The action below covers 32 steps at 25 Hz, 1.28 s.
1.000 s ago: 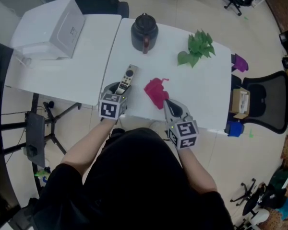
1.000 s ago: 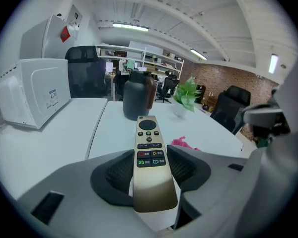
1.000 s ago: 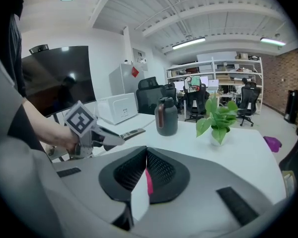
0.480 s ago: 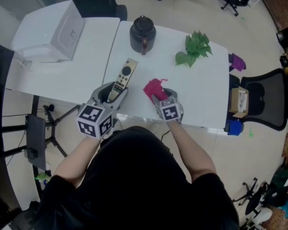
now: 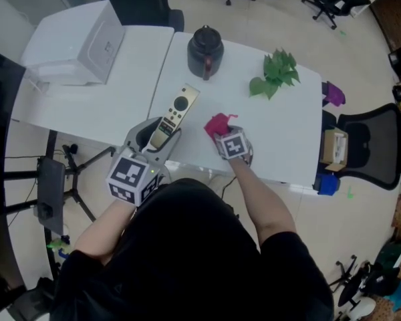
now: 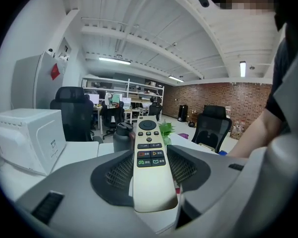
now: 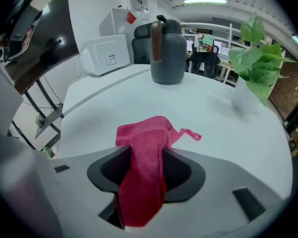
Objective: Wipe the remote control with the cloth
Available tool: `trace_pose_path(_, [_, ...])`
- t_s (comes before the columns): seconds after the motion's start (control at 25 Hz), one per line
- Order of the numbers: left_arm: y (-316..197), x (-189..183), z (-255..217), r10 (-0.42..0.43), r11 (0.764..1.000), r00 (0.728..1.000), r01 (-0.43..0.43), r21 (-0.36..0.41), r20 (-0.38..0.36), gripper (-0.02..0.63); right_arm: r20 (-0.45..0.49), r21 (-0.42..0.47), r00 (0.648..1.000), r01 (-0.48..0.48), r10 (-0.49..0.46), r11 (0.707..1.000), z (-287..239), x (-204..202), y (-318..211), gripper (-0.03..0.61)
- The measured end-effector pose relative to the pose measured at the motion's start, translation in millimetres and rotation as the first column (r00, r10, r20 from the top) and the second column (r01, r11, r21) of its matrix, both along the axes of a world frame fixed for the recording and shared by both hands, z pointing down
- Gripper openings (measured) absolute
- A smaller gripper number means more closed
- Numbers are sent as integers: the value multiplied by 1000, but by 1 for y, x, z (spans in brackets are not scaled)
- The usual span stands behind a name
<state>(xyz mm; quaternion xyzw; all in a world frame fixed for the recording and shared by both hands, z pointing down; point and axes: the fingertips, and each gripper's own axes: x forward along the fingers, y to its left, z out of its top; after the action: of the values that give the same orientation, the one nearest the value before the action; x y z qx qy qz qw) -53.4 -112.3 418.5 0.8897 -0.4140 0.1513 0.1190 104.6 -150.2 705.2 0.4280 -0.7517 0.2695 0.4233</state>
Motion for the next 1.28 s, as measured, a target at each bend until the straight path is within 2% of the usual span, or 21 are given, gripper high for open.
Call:
trace_pose_path(0.08, [-1,1,2,10,1000,1000,-10,16,16,210,24,-19,1000,-16,17,1000,1,-2,5,149])
trace_pose_path(0.16, [-2,3,6,26,999,999,-27,40,35,210,54,-34,998,-34,36,999,-2,-2,9,120])
trace_pose_path(0.24, [-3,7,6,31,998,998,-35,58,59,210,95,-9,995,-38,38,999,-14,-3,8,110])
trace_pose_path(0.4, [-11,16,6,32,993,991,-47,112,133,210,215,126,976,-52,24,991,-65,1,4,106])
trace_pose_path(0.56, [-21,18,10,25,983,975,-64,172,220,210,300,285,953,-52,-37,957,-151,-3,14,106])
trace_pose_path(0.64, [-26,20,11,27,975,963,-84,204,268,210,310,372,946,-28,-96,928,-197,-10,21,106])
trace_pose_path(0.72, [-31,23,11,29,967,949,-106,232,313,210,303,462,940,-1,-157,887,-242,-18,26,106])
trace_pose_path(0.84, [-36,27,15,32,953,917,-148,265,397,210,266,575,930,57,-253,816,-299,-39,32,106])
trace_pose_path(0.92, [-38,29,17,34,942,891,-181,284,453,210,208,631,915,145,-347,762,-322,-59,37,106])
trace_pose_path(1.04, [-39,34,13,31,918,849,-233,322,527,210,81,640,878,316,-471,700,-332,-95,43,106])
trace_pose_path(1.28, [-34,42,1,-4,841,759,-350,413,651,210,-77,558,802,527,-592,641,-329,-141,53,106])
